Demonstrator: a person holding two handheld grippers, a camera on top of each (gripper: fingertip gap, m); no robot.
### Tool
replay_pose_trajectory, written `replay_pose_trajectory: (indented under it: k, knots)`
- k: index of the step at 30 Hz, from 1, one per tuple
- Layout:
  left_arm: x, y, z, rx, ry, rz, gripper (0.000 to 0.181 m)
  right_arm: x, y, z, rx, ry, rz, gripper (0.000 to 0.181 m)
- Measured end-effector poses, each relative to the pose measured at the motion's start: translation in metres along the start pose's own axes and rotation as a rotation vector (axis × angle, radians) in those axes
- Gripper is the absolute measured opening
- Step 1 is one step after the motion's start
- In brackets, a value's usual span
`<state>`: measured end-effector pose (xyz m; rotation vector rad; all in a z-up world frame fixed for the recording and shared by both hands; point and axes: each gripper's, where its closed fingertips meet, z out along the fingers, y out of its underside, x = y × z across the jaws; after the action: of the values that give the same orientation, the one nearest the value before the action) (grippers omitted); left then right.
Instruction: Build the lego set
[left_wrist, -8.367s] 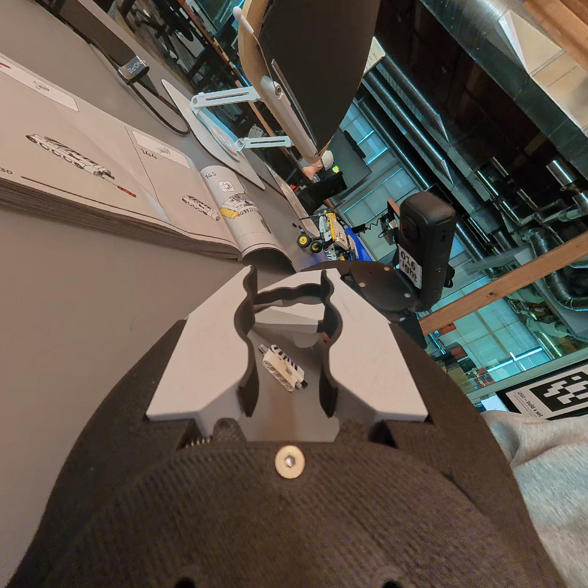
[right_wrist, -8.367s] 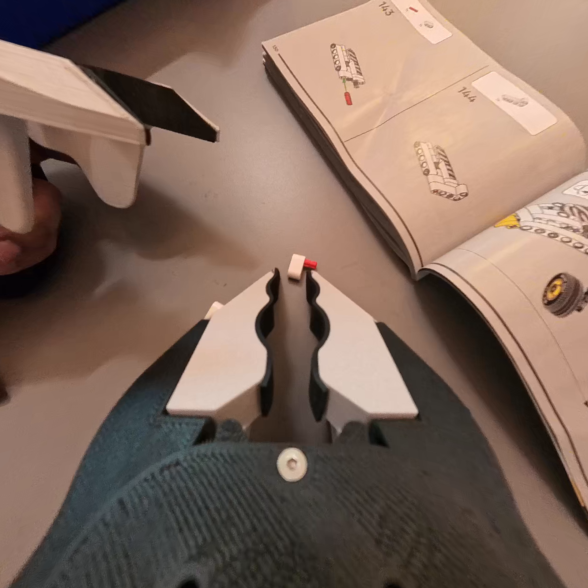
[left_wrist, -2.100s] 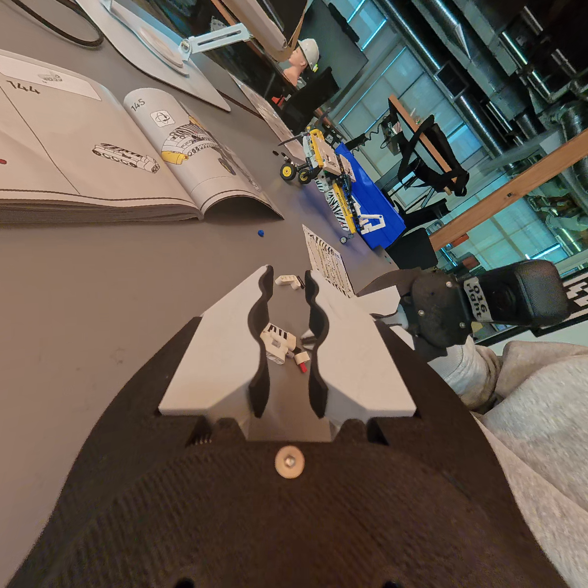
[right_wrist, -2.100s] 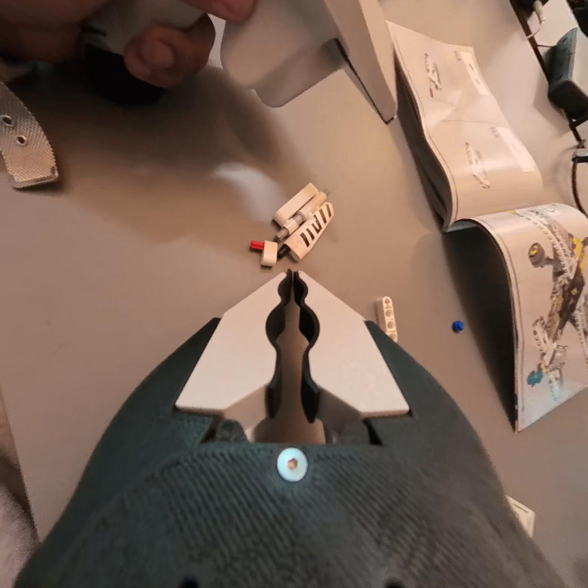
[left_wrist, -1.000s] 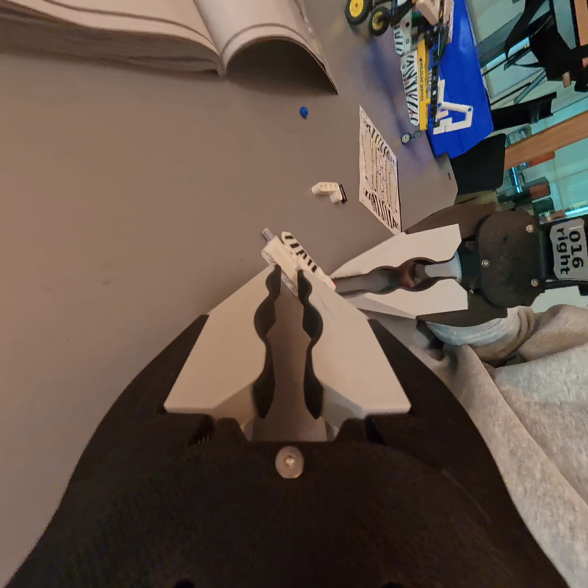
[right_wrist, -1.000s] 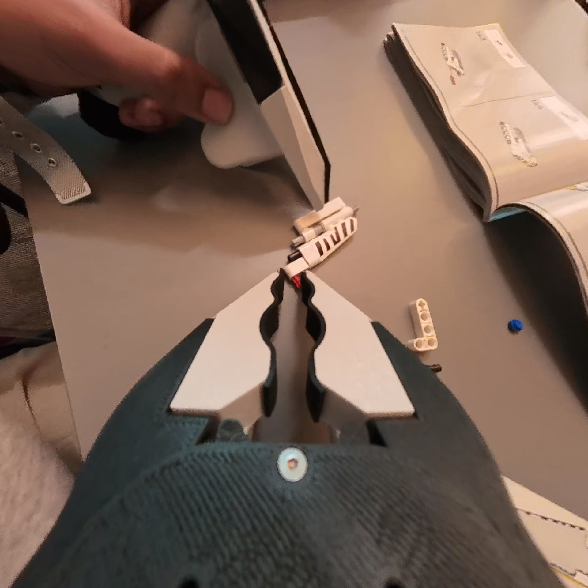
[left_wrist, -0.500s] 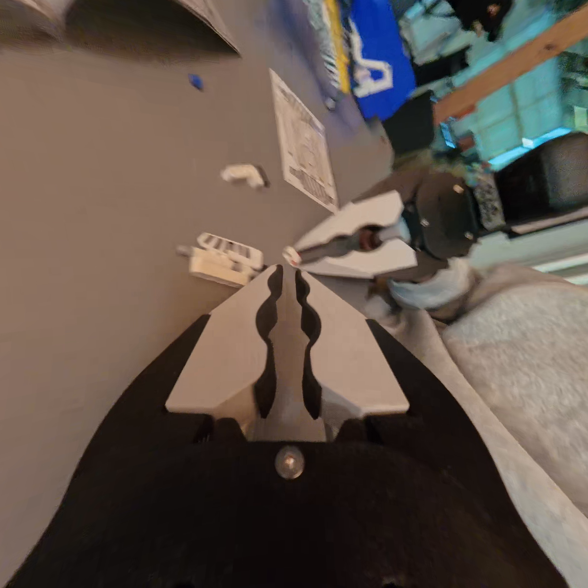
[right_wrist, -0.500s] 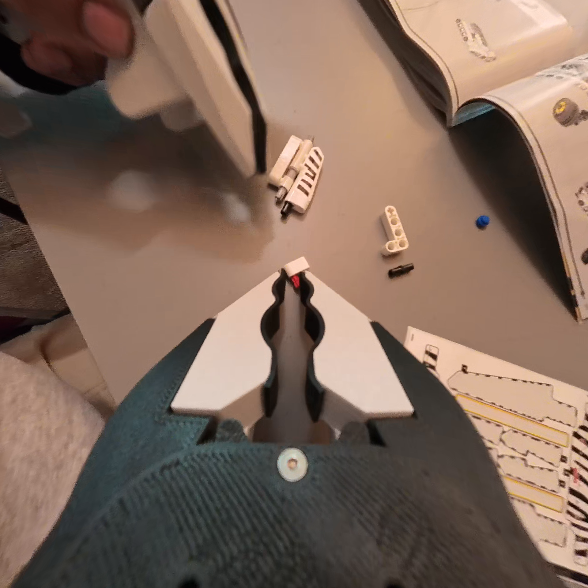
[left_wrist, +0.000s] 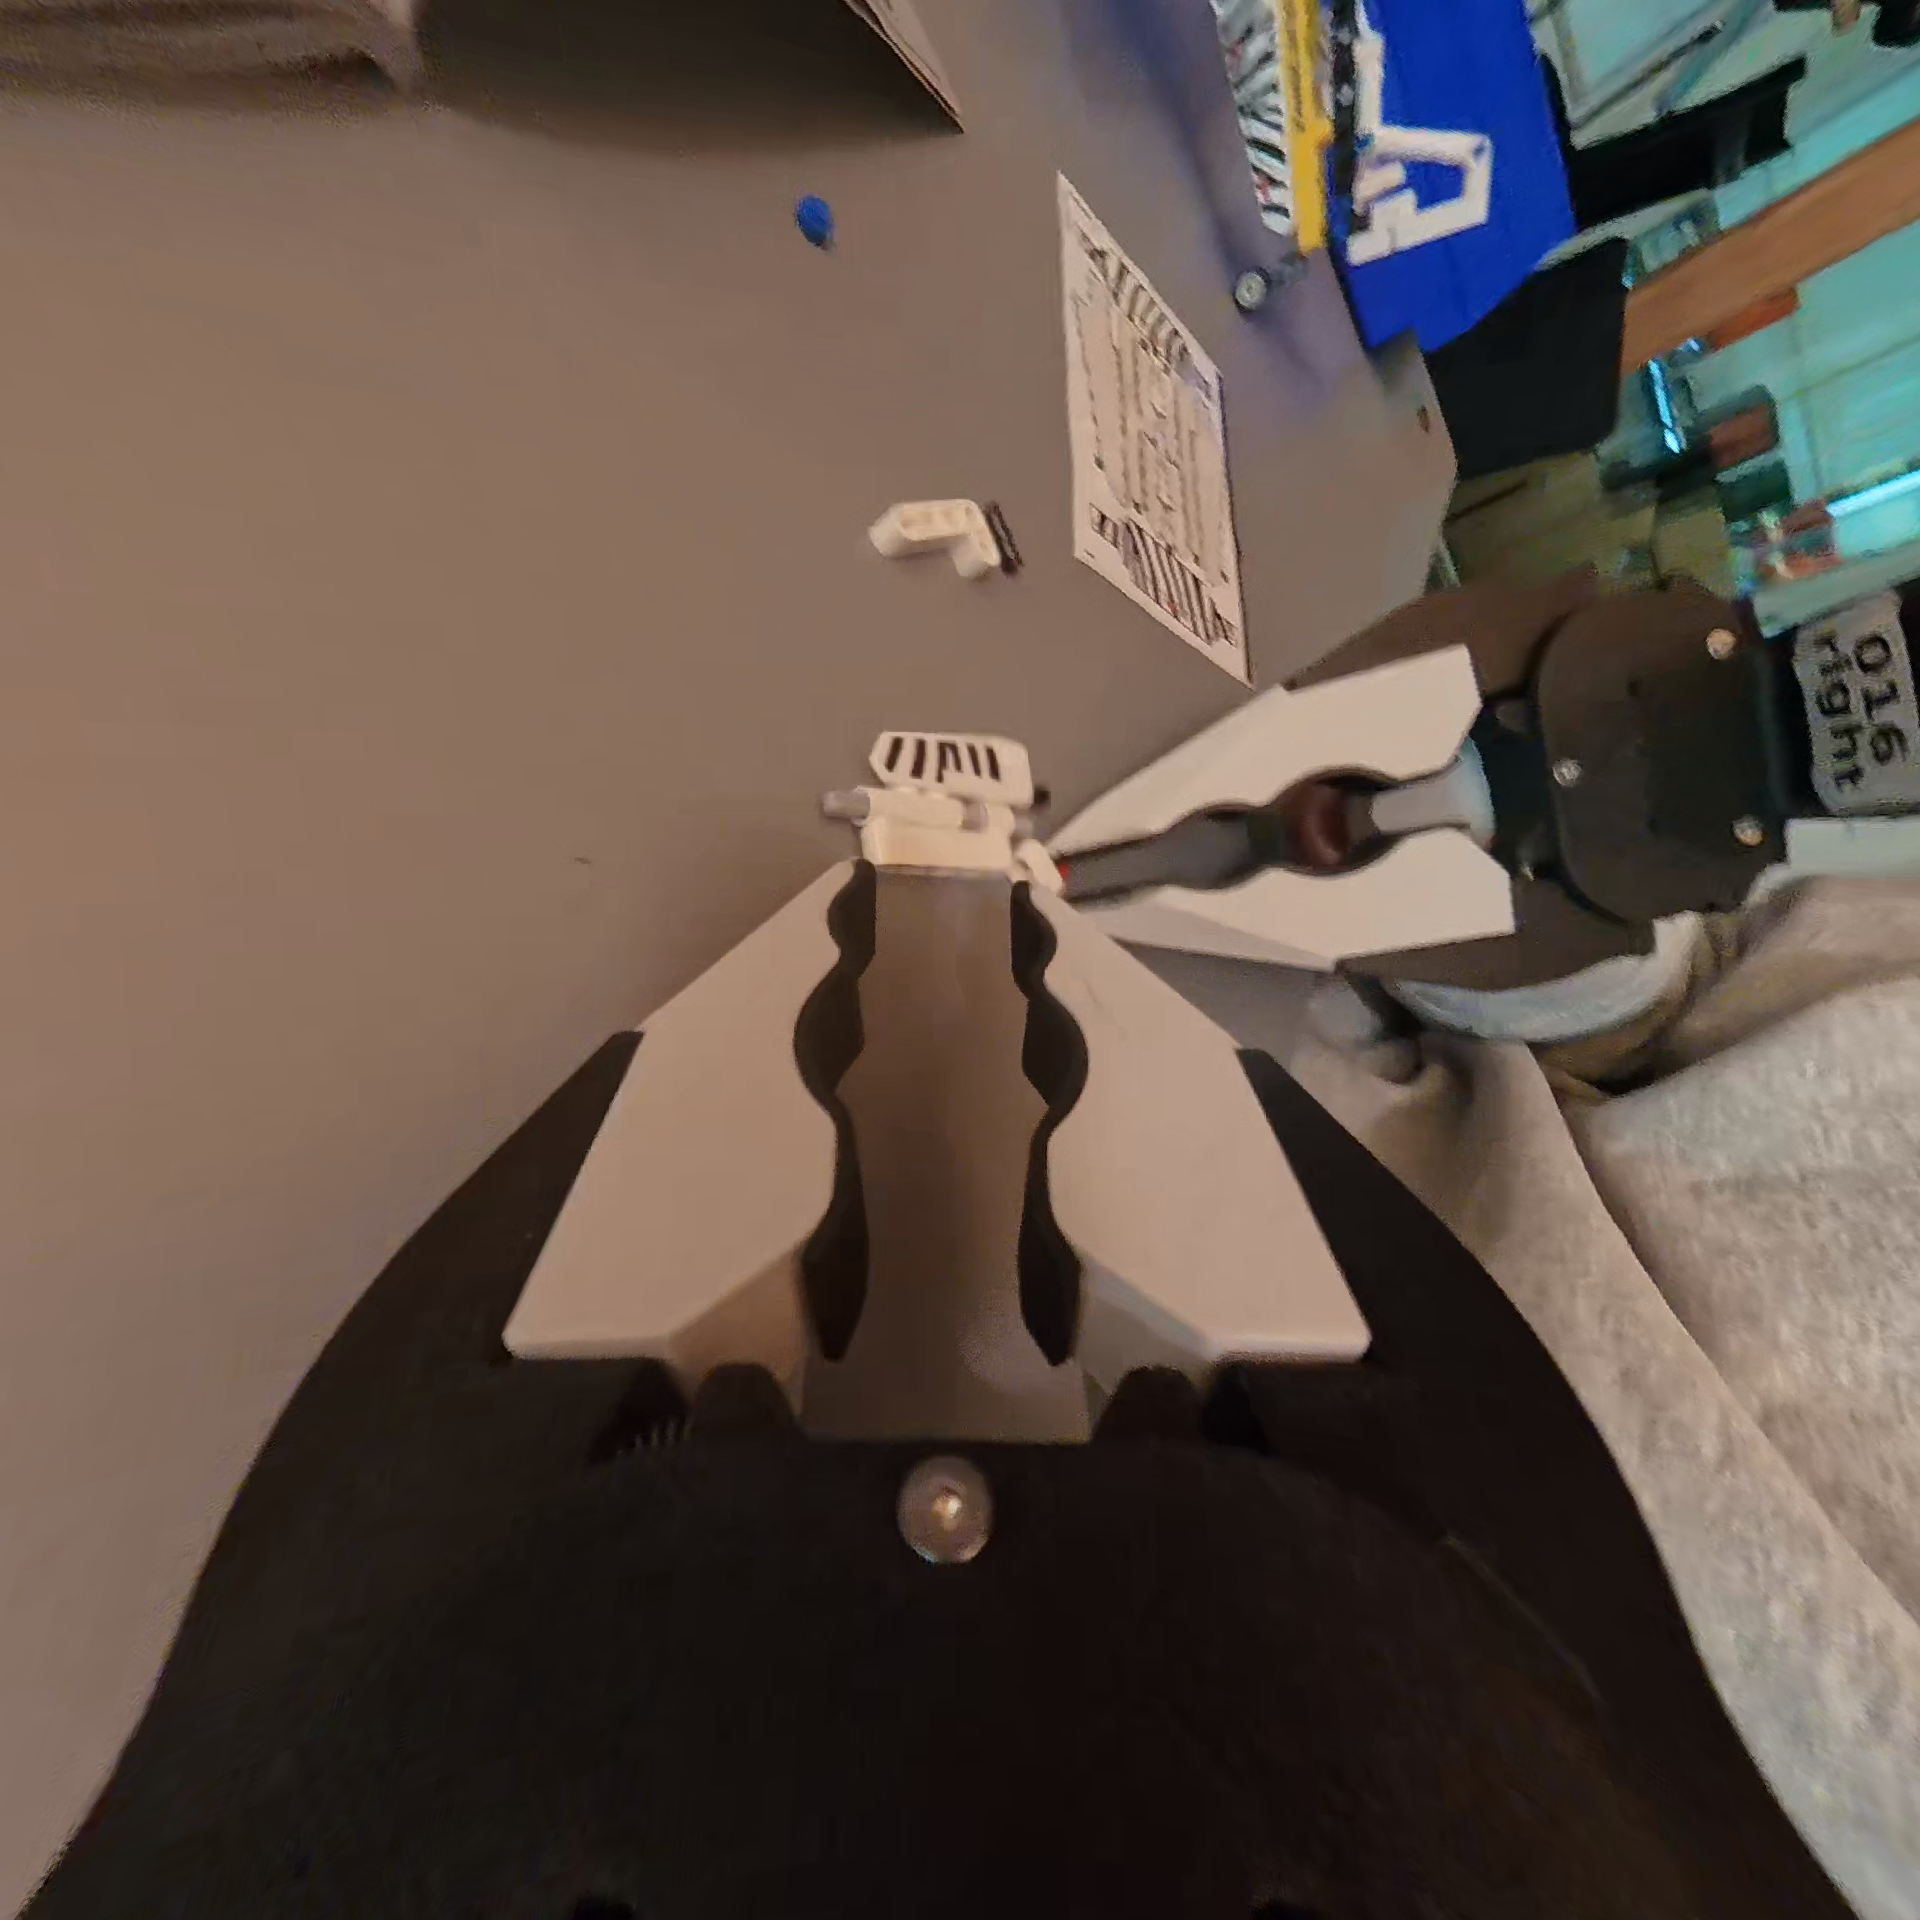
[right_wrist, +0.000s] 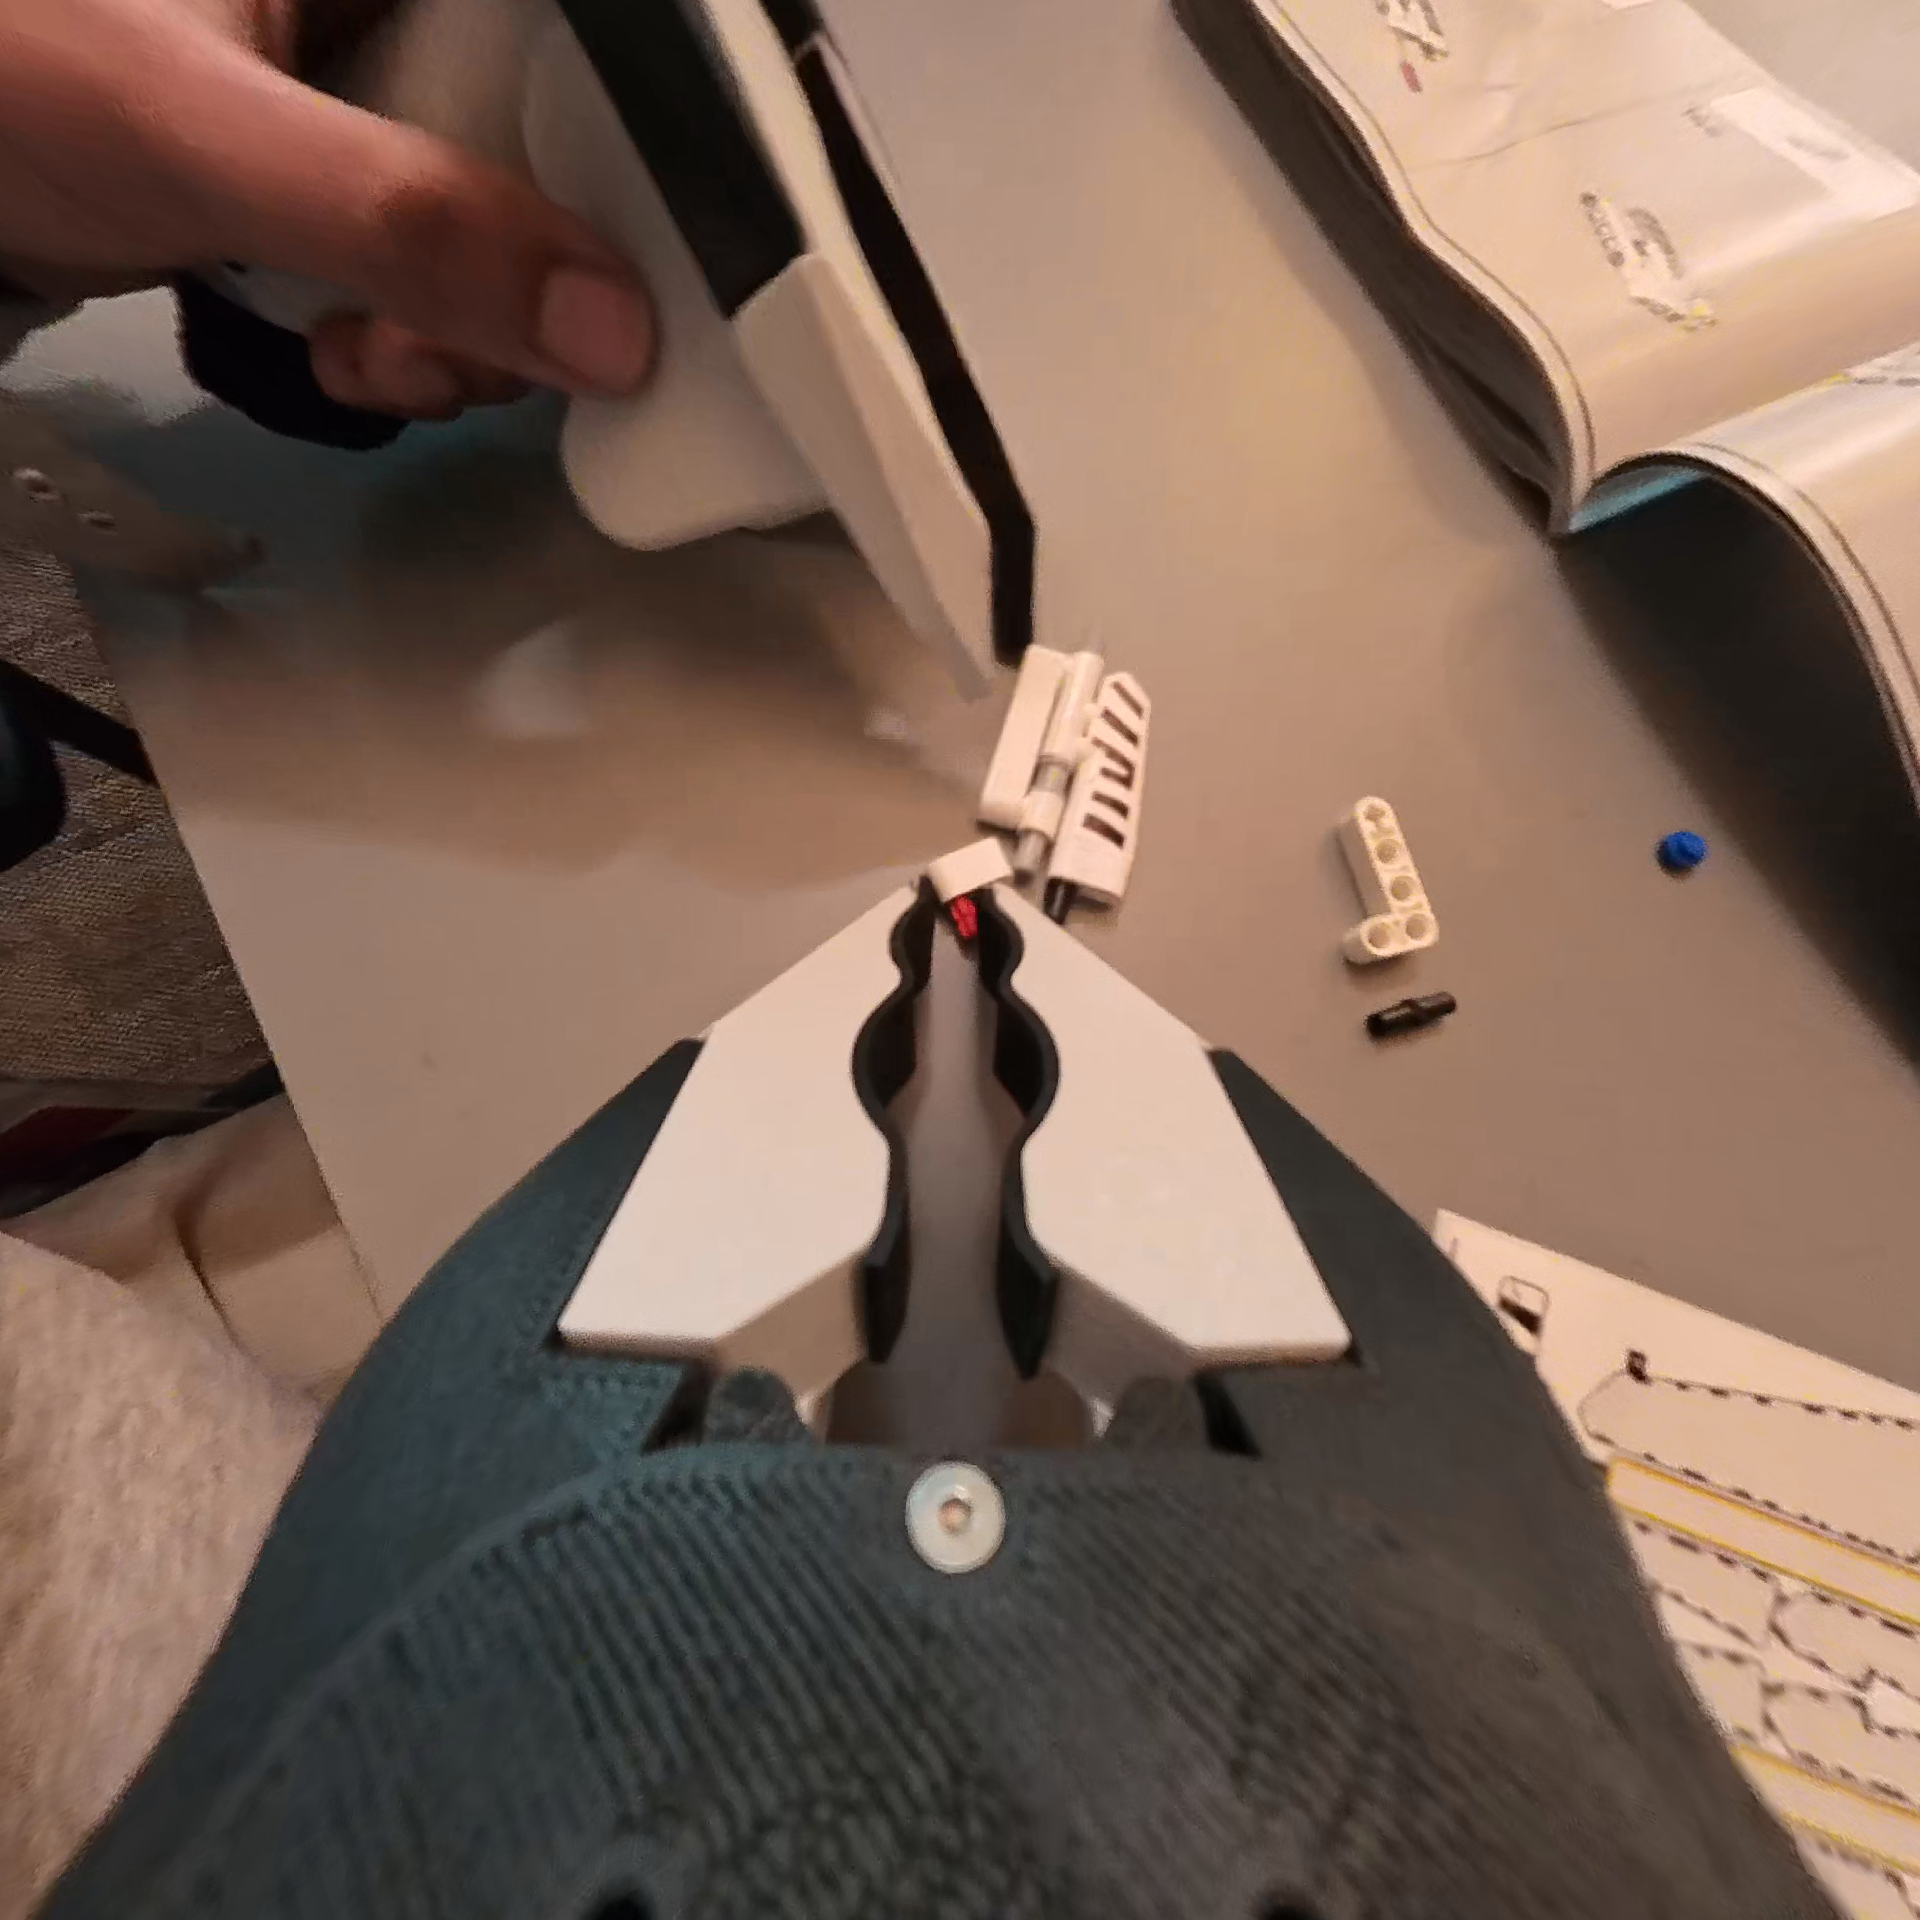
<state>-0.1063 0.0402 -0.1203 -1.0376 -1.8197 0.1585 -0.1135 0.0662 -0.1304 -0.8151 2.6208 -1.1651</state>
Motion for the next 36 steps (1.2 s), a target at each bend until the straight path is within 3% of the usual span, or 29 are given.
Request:
replay_pose_trajectory:
  k: [5, 9, 13, 15, 17, 21, 24, 32, 36]
  knots:
    - [0.025, 0.02, 0.01, -0.128, 0.142, 0.008, 0.017, 0.009, 0.01, -0.009, -0.037, 0.001, 0.074, 0.007]
    - [0.031, 0.004, 0.007, -0.044, 0.113, 0.15, 0.011, 0.015, 0.014, -0.013, -0.049, 0.014, 0.086, 0.007]
    - [0.008, -0.02, 0.003, 0.079, -0.136, 0.313, 0.04, 0.015, 0.01, -0.009, -0.03, 0.007, 0.099, 0.007]
    - [-0.001, -0.02, 0.006, 0.071, -0.221, 0.362, 0.055, 0.017, 0.01, -0.008, -0.03, 0.011, 0.103, 0.007]
    - [-0.007, -0.013, 0.012, 0.01, -0.245, 0.356, 0.06, 0.018, 0.01, -0.008, -0.028, 0.01, 0.11, 0.006]
    - [-0.002, -0.01, 0.015, -0.004, -0.215, 0.369, 0.058, 0.019, 0.01, -0.008, -0.025, 0.003, 0.123, 0.006]
    - [0.003, -0.002, 0.018, -0.042, -0.183, 0.386, 0.043, 0.02, 0.01, -0.008, -0.027, -0.002, 0.125, 0.006]
    - [-0.004, 0.0, 0.017, -0.075, -0.291, 0.499, 0.023, 0.024, 0.012, -0.01, -0.053, -0.014, 0.071, 0.006]
    - [-0.004, -0.001, 0.018, -0.076, -0.304, 0.513, 0.022, 0.025, 0.013, -0.01, -0.075, -0.023, 0.032, 0.006]
